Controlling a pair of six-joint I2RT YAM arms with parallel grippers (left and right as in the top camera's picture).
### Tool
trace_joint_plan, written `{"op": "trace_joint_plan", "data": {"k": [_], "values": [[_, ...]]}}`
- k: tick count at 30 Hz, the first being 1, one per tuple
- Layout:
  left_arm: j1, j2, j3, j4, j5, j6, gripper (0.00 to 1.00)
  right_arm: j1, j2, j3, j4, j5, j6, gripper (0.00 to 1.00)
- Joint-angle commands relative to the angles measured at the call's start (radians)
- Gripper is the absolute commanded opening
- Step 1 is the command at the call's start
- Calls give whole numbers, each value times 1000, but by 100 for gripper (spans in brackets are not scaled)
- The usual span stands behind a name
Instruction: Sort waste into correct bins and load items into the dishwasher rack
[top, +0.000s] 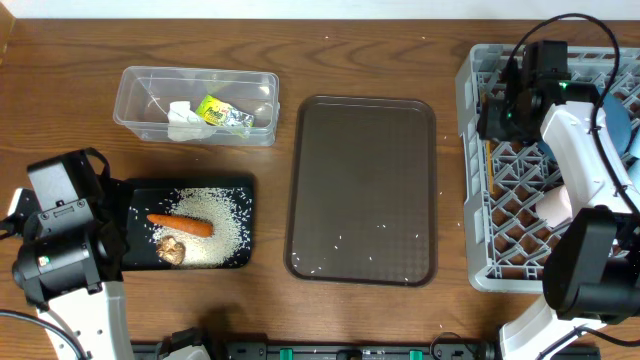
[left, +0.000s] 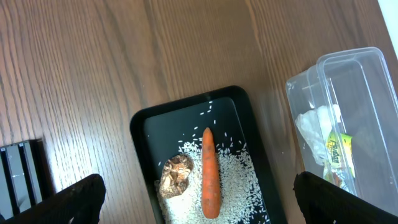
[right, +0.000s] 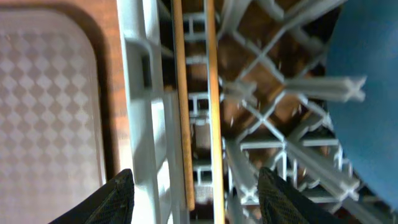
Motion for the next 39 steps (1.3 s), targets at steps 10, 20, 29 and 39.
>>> {"op": "trace_joint_plan", "data": {"k": [10, 20, 29, 39], "values": [[6, 1, 1, -2, -19, 6, 98, 55, -411, 34, -198, -82, 142, 48], [6, 1, 1, -2, -19, 6, 98, 346, -745, -266, -245, 71, 404, 45], [6, 1, 1, -2, -19, 6, 98, 483, -881, -662, 0, 99, 484, 99], [6, 1, 1, -2, -19, 6, 98, 481, -873, -704, 158, 106, 484, 99]]}}
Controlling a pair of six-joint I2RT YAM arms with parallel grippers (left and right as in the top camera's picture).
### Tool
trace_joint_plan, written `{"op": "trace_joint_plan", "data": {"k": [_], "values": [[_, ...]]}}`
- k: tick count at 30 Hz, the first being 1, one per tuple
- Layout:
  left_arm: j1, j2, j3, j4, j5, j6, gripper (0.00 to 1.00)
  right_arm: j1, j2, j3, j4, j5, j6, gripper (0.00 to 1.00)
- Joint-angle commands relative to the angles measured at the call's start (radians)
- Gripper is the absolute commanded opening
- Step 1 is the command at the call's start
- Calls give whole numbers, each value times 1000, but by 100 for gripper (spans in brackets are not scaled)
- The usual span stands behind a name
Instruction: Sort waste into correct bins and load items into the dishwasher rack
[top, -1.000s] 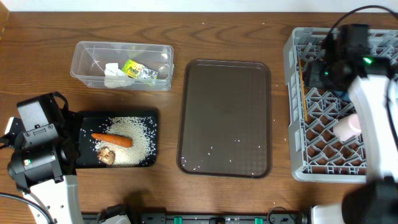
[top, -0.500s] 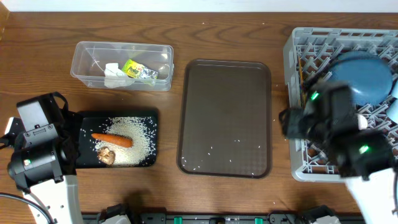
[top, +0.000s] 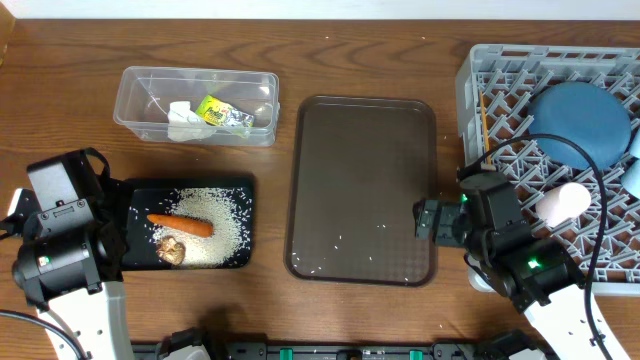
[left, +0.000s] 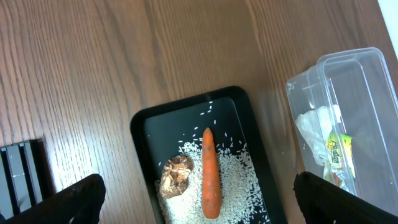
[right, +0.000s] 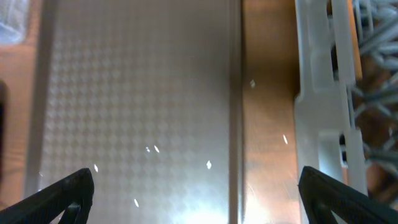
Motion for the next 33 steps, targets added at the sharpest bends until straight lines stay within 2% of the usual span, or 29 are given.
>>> {"op": "trace_joint_plan", "data": {"k": [1, 25, 29, 33], "values": [[5, 1, 1, -2, -19, 6, 98, 11, -4, 3, 21, 18, 17, 99], [5, 1, 1, -2, -19, 6, 98, 11, -2, 1, -73, 31, -6, 99], [5, 1, 1, -2, -19, 6, 98, 10, -36, -61, 5, 45, -6, 99], [5, 1, 1, -2, -19, 6, 98, -13, -146, -225, 167, 45, -17, 99]]}}
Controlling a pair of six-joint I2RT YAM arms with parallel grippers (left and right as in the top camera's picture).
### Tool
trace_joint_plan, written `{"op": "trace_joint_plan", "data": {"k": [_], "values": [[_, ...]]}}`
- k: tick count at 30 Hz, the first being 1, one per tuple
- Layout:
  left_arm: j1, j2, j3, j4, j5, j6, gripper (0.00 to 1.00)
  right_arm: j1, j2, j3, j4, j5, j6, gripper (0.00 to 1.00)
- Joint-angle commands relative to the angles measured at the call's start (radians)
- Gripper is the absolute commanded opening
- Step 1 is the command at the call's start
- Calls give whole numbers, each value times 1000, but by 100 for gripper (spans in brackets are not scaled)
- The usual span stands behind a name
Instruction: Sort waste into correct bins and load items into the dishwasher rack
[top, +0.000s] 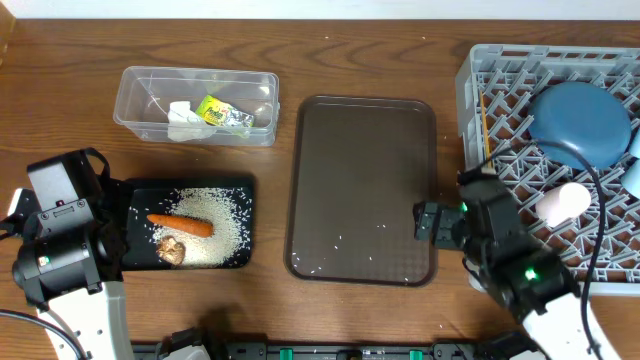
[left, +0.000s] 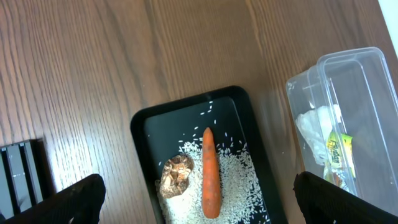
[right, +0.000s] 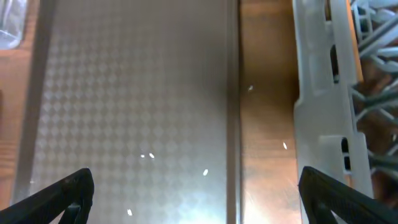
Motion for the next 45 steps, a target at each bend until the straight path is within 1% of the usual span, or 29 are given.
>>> {"op": "trace_joint_plan", "data": {"k": [1, 5, 7, 9, 14, 17, 21, 25, 29, 40, 45], "values": [[5, 1, 1, -1, -19, 6, 98, -32, -119, -167, 105, 6, -15, 99], [5, 1, 1, -1, -19, 6, 98, -108, -270, -381, 324, -115, -15, 99], [5, 1, 1, -1, -19, 6, 98, -161, -346, -457, 426, -187, -15, 99], [5, 1, 1, -1, -19, 6, 98, -210, -409, -501, 469, -226, -15, 99], [5, 1, 1, -1, -19, 6, 98, -327, -540, -565, 470, -258, -16, 99], [5, 1, 1, -1, -19, 6, 98, -354, -595, -588, 470, -258, -39, 99], [5, 1, 1, -1, -19, 6, 98, -360, -663, -602, 467, -258, -110, 99], [5, 1, 1, -1, -19, 6, 98, -360, -728, -602, 467, -257, -217, 99], [5, 1, 1, -1, -19, 6, 98, -361, -765, -602, 467, -257, -291, 99], [5, 1, 1, -1, -19, 6, 98, -375, -881, -602, 465, -231, -349, 99], [5, 1, 1, -1, -19, 6, 98, -375, -899, -602, 466, -231, -384, 99]]}}
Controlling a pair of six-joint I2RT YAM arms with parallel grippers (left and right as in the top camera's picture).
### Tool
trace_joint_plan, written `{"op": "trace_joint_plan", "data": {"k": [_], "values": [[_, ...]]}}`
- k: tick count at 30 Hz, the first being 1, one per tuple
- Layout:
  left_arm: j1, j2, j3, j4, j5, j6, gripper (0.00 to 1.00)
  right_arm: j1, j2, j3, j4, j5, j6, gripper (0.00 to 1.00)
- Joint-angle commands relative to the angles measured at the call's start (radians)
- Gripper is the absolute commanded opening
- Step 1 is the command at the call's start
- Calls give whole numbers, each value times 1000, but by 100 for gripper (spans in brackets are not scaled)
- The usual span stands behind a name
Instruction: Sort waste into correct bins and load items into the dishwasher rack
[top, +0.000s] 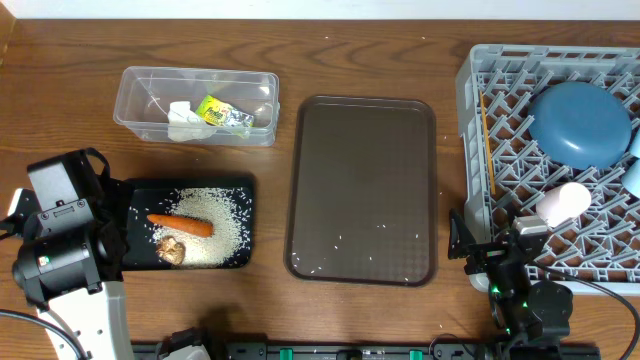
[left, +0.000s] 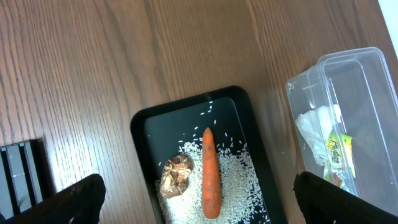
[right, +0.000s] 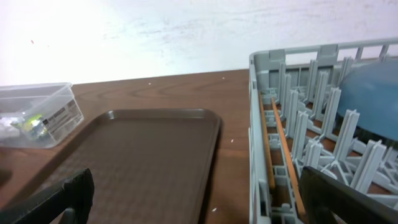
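A black tray (top: 136, 190) holds rice, a carrot (top: 181, 225) and a brown mushroom (top: 171, 249). The left wrist view looks straight down on that carrot (left: 210, 180). My left gripper (left: 202, 202) hangs open above it with nothing between its fingers. A clear bin (top: 197, 104) at the back left holds wrappers. The grey dishwasher rack (top: 470, 160) on the right carries a blue bowl (top: 582, 124), two wooden chopsticks (top: 487, 140) and a pale cup (top: 563, 203). My right gripper (right: 199, 199) is open and empty, low at the table's front, between the tray and the rack.
A brown serving tray (top: 362, 190) lies in the middle with a few rice grains on it. The right wrist view shows this serving tray (right: 143, 155), the rack's near wall (right: 255, 124) and a white wall behind the table.
My right arm has drawn back from the serving tray's right edge to the table's front edge. Its camera now looks level across the table instead of straight down. The left arm has not moved.
My right gripper was open over the chopsticks in the rack's left column. Then it was low between the serving tray and the rack, open and empty, and stayed there. Now it sits drawn back at the front. The left gripper stayed open above the black tray throughout.
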Motion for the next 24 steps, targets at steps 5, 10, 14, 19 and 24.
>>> {"op": "trace_joint_plan", "data": {"k": [5, 10, 14, 19, 24], "values": [[5, 1, 2, -2, -19, 6, 98, -11, -12, -10, 2, 10, -127, 99], [5, 1, 2, -2, -19, 6, 98, -11, -13, -10, 3, 11, -239, 99], [5, 1, 2, -2, -19, 6, 98, 0, -13, -11, 3, 56, -281, 99], [5, 1, 2, -2, -19, 6, 98, 26, -13, -21, 23, 111, -281, 99], [5, 1, 2, -2, -19, 6, 98, 16, -13, -25, 31, 101, -280, 99]]}}
